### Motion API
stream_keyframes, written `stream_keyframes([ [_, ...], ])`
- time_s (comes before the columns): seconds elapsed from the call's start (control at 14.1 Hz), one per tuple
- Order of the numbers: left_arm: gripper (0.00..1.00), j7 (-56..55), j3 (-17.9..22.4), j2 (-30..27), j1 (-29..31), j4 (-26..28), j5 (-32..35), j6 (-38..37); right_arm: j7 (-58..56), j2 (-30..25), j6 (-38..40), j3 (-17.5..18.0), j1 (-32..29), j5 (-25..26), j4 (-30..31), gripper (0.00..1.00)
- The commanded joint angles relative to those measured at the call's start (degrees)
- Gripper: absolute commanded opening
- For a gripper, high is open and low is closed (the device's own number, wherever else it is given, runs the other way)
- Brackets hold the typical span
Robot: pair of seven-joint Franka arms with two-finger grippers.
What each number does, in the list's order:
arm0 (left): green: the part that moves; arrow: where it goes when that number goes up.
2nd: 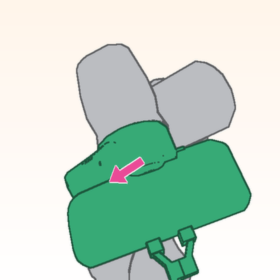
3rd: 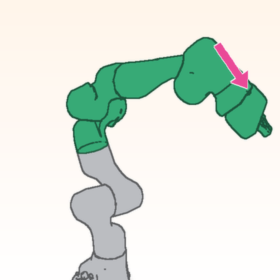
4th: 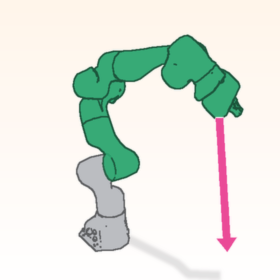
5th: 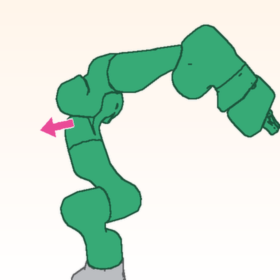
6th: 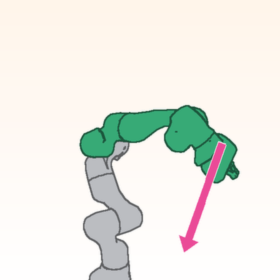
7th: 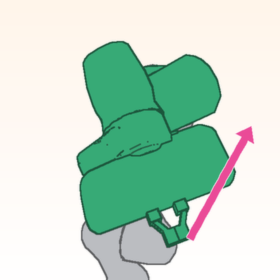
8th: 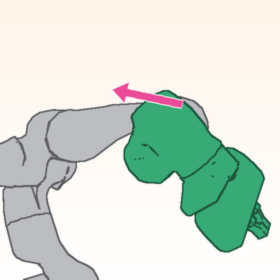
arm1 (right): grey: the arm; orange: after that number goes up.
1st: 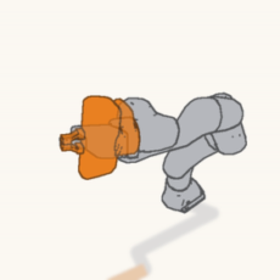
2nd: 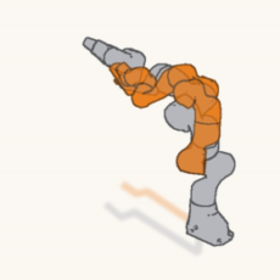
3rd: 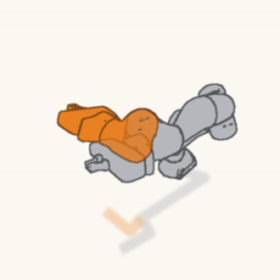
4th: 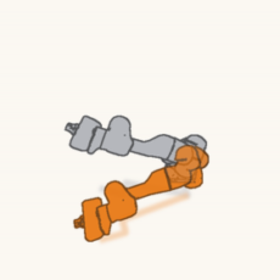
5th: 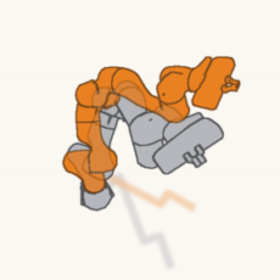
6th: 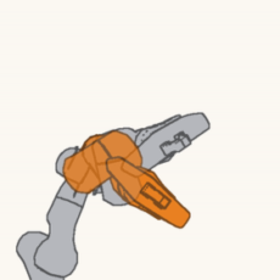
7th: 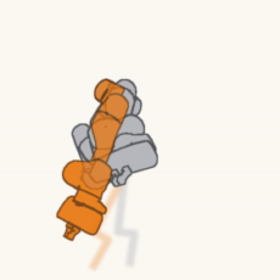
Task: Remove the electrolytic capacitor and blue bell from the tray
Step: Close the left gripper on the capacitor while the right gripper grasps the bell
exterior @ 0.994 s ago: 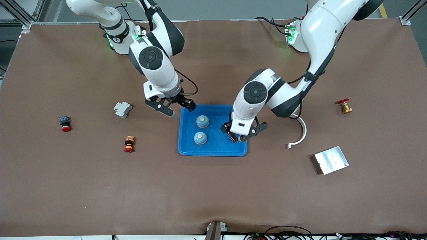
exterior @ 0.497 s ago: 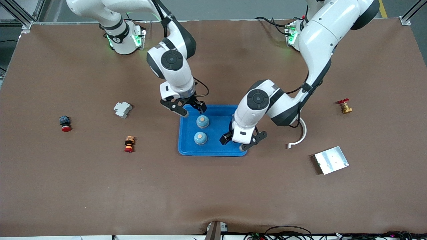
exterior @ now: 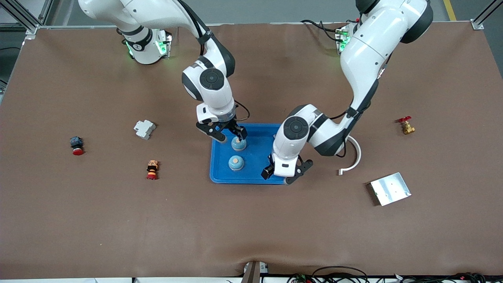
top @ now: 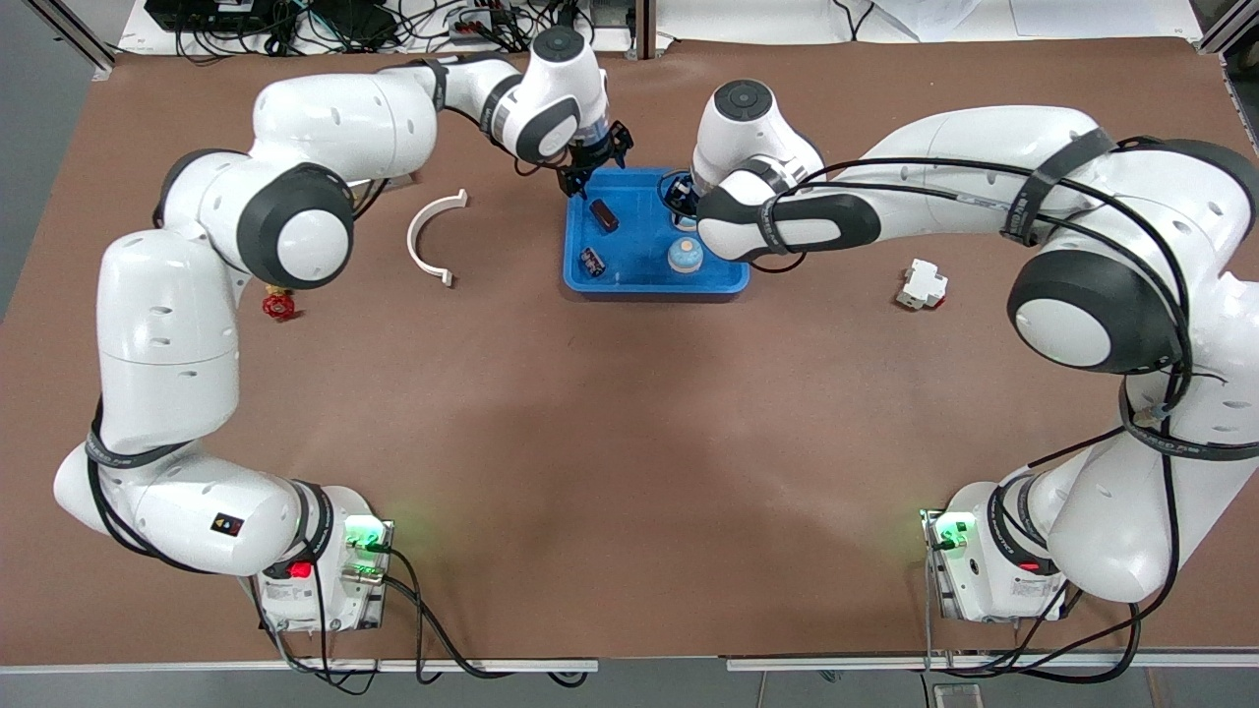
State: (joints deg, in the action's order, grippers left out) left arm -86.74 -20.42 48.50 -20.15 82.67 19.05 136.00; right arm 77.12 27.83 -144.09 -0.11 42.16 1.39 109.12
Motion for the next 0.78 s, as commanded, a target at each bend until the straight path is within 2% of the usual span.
stream_keyframes([
  [0.0,1.0,-2.47,0.65,1.16,-1.2,-1.72,0.99,0.14,2.42,4.16,-1.72,-0.85,0.81,1.16,-3.3,1.0],
  [0.35,1.0,-3.35,0.73,1.77,-2.08,-1.1,1.25,-0.56,3.82,7.32,-1.98,-1.2,0.81,3.61,-5.15,1.0],
  [0.71,1.0,-3.35,0.65,1.6,-2.08,-0.75,1.08,-5.92,5.22,8.38,-2.42,-1.38,0.9,5.11,-5.5,1.0],
])
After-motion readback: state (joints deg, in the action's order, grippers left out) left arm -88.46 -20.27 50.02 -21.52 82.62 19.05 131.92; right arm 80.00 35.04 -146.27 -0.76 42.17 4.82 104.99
